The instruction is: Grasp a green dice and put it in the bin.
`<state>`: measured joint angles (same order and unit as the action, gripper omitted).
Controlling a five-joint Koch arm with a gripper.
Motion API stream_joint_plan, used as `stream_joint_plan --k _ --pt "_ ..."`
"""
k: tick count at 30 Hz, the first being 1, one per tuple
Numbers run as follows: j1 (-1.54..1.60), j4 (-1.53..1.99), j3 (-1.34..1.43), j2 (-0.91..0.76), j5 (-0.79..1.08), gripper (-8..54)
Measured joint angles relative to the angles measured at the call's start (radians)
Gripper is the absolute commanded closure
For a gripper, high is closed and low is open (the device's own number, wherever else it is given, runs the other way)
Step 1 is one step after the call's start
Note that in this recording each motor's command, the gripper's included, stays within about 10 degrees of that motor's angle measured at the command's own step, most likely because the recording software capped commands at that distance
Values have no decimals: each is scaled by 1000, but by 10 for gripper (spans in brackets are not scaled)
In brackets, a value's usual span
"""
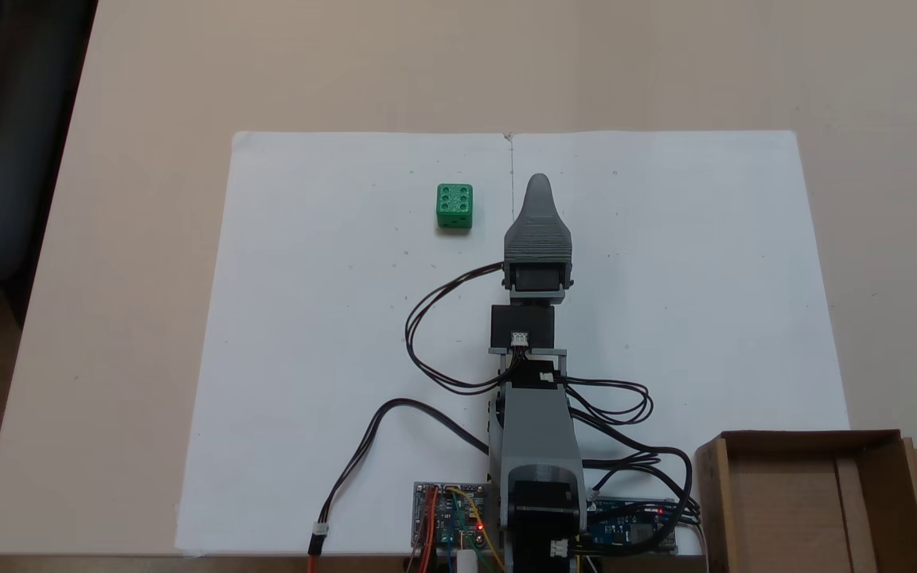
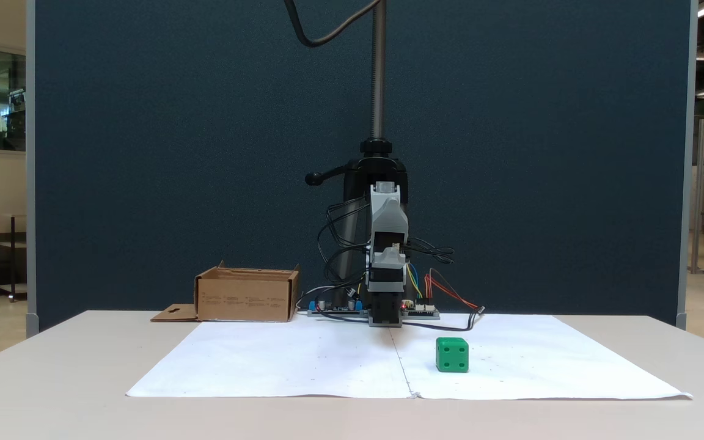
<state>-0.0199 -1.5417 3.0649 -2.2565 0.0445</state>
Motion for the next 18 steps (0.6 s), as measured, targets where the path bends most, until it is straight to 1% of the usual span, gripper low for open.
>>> stream_joint_plan --k 18 --pt "0 8 0 0 0 7"
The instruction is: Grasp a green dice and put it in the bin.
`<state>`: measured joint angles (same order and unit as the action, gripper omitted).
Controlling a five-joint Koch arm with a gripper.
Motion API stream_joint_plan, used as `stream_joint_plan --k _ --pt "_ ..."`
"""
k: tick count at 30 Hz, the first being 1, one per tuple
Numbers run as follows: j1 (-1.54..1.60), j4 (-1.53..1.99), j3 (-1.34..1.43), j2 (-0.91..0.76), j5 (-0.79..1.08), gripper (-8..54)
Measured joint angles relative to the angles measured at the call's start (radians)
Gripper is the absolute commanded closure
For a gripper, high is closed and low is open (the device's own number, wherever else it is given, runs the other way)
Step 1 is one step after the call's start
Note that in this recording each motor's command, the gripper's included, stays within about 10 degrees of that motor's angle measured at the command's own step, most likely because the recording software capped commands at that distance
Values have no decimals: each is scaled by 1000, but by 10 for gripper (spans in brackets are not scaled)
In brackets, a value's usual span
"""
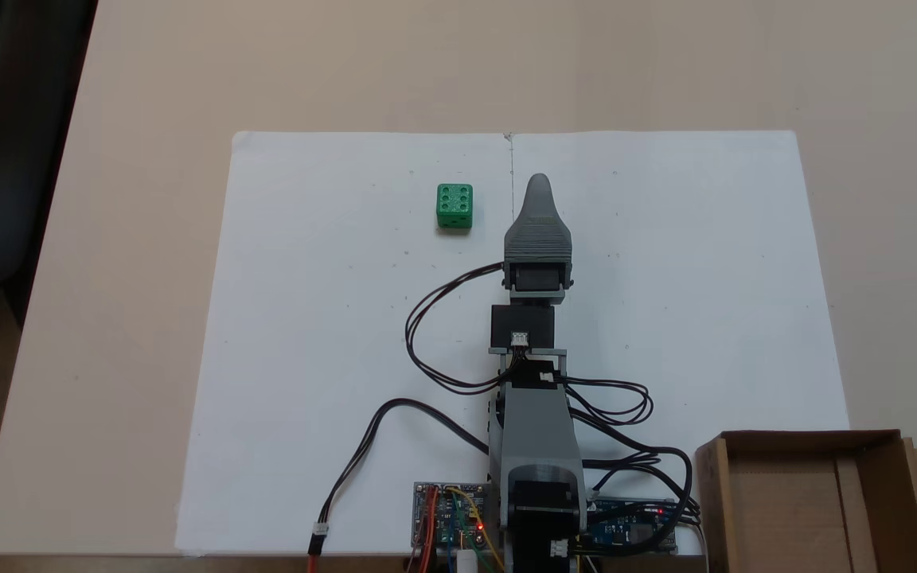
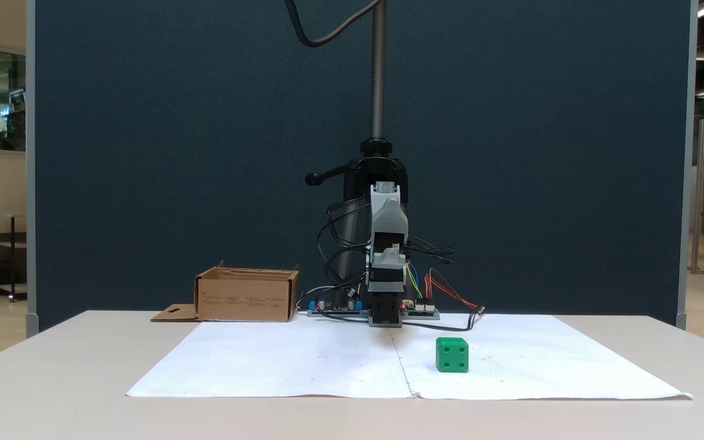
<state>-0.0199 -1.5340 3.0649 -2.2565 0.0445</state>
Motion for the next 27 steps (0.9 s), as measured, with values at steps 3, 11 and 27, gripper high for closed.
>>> stream_joint_plan --k 3,11,27 --pt "0 0 0 -2 0 7" --pt "0 0 0 0 0 7" --pt "20 0 0 0 0 2"
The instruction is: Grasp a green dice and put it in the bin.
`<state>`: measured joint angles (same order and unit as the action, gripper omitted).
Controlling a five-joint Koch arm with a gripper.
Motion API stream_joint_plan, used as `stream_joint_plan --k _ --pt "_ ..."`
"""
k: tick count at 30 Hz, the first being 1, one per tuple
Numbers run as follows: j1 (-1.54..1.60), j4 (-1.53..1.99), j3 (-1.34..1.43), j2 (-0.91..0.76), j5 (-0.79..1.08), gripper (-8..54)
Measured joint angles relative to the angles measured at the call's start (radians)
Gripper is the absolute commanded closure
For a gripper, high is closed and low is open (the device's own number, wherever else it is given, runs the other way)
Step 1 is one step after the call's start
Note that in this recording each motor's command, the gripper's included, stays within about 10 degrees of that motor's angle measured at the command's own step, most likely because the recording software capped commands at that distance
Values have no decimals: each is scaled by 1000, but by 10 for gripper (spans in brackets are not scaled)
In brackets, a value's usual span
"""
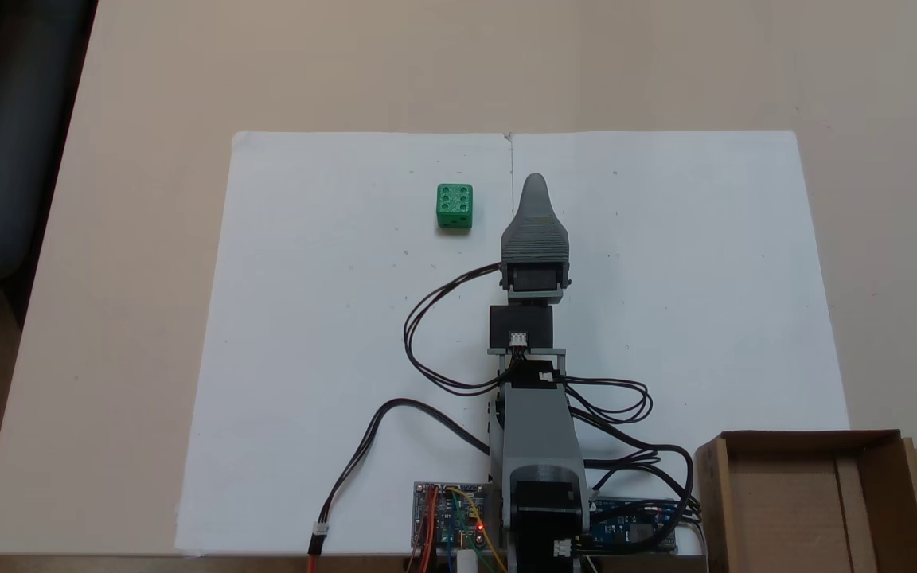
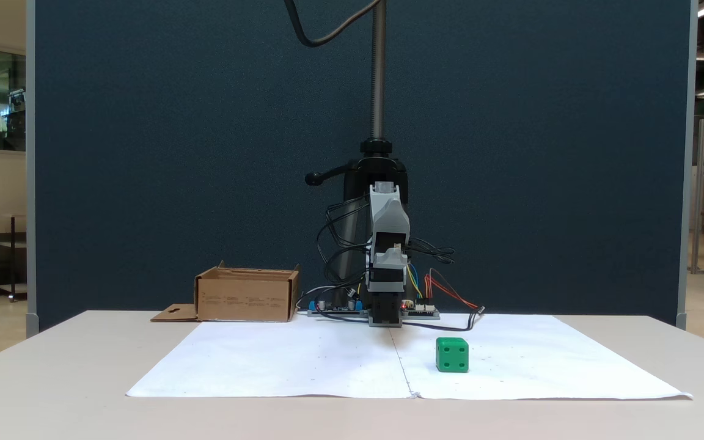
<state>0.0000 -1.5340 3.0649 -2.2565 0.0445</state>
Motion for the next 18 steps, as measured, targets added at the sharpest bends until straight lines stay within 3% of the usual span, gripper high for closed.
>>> stream_joint_plan --k 11,18 --pt "0 5 0 0 0 25" --pt "12 199 -61 0 0 25"
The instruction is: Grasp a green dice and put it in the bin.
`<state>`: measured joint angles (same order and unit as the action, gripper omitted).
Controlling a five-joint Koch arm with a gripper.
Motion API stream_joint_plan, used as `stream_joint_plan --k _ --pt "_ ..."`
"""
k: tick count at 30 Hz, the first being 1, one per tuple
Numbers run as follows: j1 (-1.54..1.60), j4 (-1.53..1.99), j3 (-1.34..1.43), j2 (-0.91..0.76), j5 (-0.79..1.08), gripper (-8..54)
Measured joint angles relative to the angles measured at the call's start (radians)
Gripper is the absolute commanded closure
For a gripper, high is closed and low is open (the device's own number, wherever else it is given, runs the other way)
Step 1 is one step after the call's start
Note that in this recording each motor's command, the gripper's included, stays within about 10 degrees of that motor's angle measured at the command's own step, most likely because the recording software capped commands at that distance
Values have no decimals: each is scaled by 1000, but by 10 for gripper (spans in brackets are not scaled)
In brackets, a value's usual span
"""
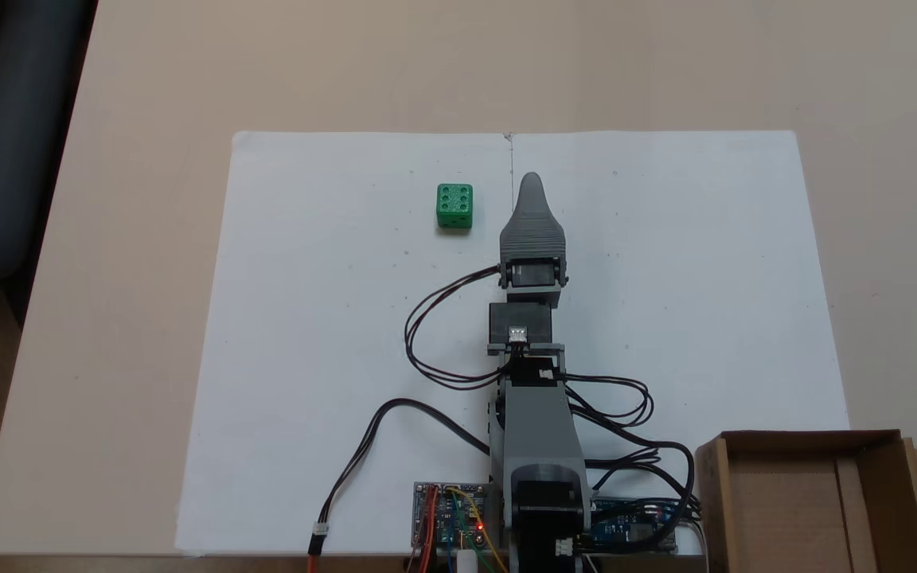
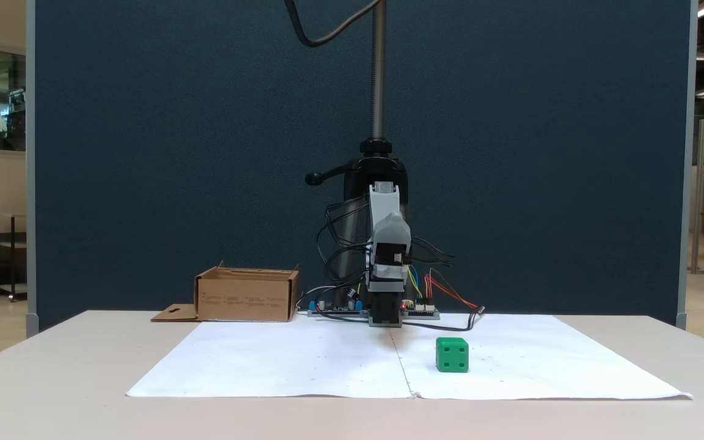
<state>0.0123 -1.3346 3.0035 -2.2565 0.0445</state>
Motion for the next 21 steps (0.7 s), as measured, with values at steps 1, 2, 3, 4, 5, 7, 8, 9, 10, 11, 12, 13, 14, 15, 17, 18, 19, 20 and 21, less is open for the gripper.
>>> stream_joint_plan --k 1,2,3,4,5,7,8,9,10,11,12,13,14,15,17,18,19,20,21 --pt "0 52 -34 -2 0 25" --pt "5 112 -74 0 0 25" --pt "12 181 -110 0 0 25" --pt "17 250 -147 0 0 25" --pt "28 318 -184 0 0 25" --pt "20 451 -267 0 0 23" --pt "21 515 -307 0 0 24" --pt "21 581 -348 0 0 22" --pt "21 646 -379 0 0 20" --pt "21 715 -405 0 0 18" --pt "21 781 -425 0 0 12" --pt "21 851 -440 0 0 11" --pt "21 920 -456 0 0 11" --pt "21 983 -472 -2 0 11" --pt "31 1140 -566 0 0 11" --pt "26 1212 -621 0 0 11" --pt "23 1275 -681 0 0 11" --pt "23 1336 -750 0 0 12" --pt "20 1391 -815 0 0 17"
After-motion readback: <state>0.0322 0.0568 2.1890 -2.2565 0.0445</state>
